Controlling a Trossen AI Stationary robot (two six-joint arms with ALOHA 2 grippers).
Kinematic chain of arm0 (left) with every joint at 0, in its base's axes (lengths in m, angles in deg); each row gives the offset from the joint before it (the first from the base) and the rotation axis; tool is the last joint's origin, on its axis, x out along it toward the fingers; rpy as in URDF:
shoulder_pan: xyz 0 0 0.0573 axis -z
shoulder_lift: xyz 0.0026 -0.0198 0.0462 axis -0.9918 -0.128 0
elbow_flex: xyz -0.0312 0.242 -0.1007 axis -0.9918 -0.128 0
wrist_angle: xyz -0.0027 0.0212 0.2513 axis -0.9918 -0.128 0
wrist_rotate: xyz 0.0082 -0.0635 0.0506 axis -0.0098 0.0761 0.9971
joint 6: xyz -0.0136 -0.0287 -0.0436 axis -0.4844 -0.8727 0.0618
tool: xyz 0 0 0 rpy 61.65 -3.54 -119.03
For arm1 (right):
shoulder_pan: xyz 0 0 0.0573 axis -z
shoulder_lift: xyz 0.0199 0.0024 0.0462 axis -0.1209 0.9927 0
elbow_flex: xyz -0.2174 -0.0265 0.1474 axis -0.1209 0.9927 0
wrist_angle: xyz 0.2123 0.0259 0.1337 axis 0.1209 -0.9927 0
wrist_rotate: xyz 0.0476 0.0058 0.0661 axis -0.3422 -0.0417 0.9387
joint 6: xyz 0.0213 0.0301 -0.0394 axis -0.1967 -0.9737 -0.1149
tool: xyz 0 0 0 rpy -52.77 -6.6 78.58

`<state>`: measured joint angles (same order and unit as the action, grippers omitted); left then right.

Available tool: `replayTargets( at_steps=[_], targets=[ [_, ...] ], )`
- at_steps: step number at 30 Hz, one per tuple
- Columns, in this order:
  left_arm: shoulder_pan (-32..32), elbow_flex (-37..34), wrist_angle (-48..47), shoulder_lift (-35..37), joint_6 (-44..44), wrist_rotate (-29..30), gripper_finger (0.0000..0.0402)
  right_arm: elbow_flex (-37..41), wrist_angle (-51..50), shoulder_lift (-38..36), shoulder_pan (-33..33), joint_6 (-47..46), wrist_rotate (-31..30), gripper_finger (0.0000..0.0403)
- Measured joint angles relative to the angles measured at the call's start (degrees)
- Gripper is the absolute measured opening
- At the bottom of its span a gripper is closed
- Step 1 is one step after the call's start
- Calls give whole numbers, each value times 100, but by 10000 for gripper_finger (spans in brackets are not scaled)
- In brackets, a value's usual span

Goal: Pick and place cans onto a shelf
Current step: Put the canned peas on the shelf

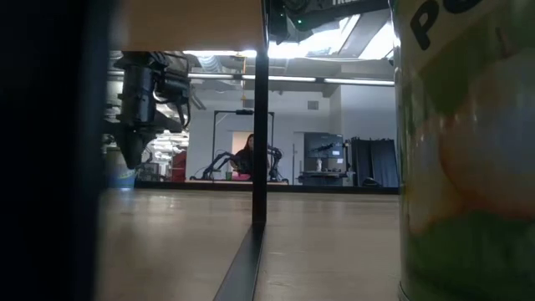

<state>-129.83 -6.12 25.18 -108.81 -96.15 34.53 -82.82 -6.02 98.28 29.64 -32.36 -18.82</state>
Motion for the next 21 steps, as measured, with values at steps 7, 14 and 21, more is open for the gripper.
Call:
replayTargets(
  at_steps=[7, 14, 21],
  targets=[
    [-148, 0, 415, 0, -6, -1, 0, 0, 0, 0, 15, 89, 0, 10],
    [-343, 0, 933, 0, -36, -127, 0, 0, 0, 0, 55, 89, -16, 10],
    [-458, 0, 1299, 0, -184, -178, 0, 0, 0, 0, 55, 89, -17, 10]
  ],
)
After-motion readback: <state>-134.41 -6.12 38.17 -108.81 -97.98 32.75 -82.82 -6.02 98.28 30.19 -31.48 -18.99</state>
